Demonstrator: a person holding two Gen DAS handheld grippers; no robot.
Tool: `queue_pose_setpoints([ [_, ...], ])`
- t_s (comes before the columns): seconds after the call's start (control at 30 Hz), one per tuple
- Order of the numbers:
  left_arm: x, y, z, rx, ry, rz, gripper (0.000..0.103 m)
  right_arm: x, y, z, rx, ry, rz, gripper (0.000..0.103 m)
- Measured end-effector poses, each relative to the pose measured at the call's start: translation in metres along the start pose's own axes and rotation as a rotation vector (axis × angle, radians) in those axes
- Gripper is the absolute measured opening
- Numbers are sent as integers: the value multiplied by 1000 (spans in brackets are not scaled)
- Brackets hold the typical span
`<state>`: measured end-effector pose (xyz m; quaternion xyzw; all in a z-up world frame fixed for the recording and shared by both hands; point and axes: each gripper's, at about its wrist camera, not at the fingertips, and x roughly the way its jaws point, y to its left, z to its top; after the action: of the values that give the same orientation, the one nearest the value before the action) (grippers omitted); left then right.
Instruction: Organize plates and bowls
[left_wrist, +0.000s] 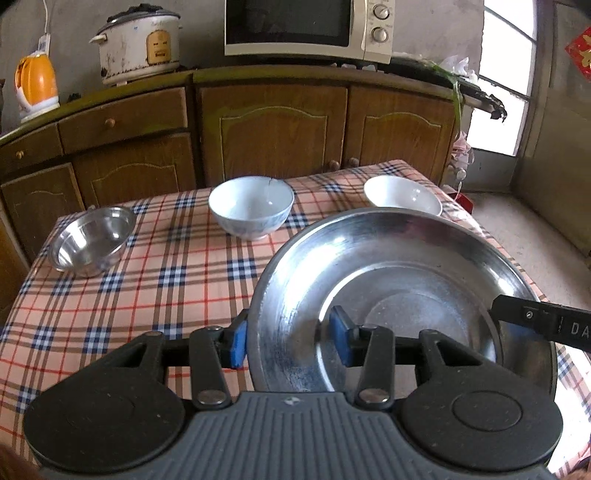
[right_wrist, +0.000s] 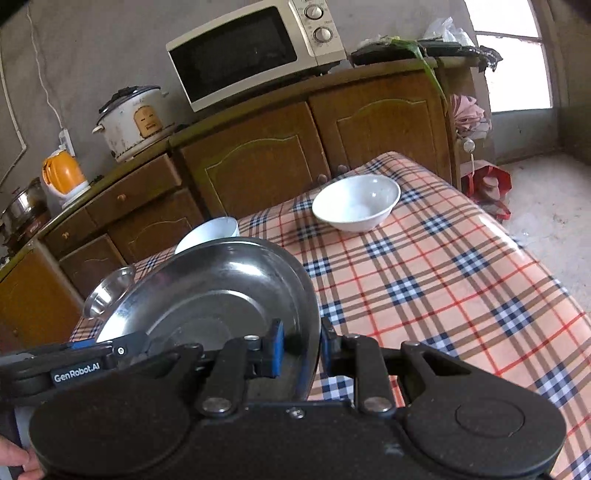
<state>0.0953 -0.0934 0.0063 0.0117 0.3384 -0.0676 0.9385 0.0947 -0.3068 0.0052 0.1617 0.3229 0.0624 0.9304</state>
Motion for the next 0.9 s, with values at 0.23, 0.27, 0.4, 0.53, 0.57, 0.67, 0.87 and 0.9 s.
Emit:
queue_pose_setpoints([
  [0.23,-9,-1,8,3,-20,0,44,-9,5,9,-9,-15,3,27],
  [0.27,-10,-1,8,5,-23,1,44,-10,6,10,-11,-17,4,27],
  [0.4,-15,3,10,3,-31,8,44,-13,11,12,-17,-21,7,27],
  [0.53,-20,7,10,-3,-36,15,44,-13,18,12,-29,-21,13,27],
  [0.57,-20,9,10,-4,-37,18,44,-13,20,12,-28,-21,15,27],
  [0.67,-23,13,9,-8,-36,24,44,-13,24,11,-34,-17,20,27],
  [0.87,-28,22,7,-20,-41,38,44,-12,37,9,-50,-9,32,27],
  [0.9,-29,24,7,-22,-41,40,44,-11,38,9,-52,-8,34,27],
])
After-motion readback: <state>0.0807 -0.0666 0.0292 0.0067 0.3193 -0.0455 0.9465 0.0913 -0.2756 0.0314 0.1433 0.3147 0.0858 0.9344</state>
